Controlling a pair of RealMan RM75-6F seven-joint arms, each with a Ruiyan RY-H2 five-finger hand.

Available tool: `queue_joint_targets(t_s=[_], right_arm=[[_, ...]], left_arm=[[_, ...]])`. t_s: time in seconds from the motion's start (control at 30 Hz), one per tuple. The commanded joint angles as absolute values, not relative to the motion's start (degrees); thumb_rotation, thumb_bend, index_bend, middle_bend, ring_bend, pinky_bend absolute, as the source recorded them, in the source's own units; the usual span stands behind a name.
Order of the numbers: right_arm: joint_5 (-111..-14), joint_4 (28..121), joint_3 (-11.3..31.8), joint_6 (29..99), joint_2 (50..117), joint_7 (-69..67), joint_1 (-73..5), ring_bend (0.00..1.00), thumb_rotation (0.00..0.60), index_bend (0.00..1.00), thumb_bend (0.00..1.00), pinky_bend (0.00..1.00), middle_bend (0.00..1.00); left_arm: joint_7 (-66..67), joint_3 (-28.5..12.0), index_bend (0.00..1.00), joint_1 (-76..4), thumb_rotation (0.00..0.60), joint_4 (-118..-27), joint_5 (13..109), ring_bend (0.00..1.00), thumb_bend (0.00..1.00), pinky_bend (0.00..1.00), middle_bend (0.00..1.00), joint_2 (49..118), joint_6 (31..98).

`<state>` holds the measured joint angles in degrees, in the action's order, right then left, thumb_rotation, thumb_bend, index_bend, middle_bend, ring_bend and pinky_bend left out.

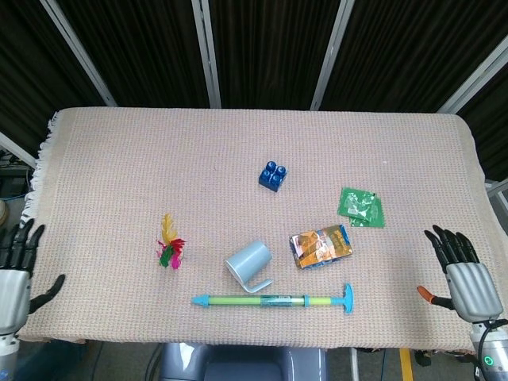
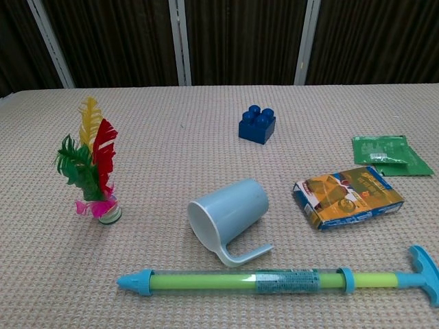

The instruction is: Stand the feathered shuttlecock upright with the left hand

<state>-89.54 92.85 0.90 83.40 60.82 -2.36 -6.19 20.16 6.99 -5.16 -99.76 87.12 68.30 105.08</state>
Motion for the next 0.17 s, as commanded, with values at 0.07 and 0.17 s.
queue_joint_targets(t_s=[0.07, 0.17], right_arm=[[-90.4, 93.1, 0.7, 84.5, 60.7, -2.6, -5.6, 0.00, 0.600, 0.00, 0.12, 0.00, 0.00], [-90.7, 93.0, 0.6, 84.6, 61.0, -2.0, -5.5, 0.00, 0.600, 0.00, 0.12, 0.00, 0.00]], left_arm=[[19.3, 6.4, 0.01, -1.7, 0.600, -100.9, 76.1, 0.00, 0.24, 0.00, 0.00, 65.4, 99.0], [16.0, 5.0, 0.01, -1.5, 0.600, -101.7, 75.3, 0.00, 0.24, 0.00, 0.00, 63.8, 97.8]])
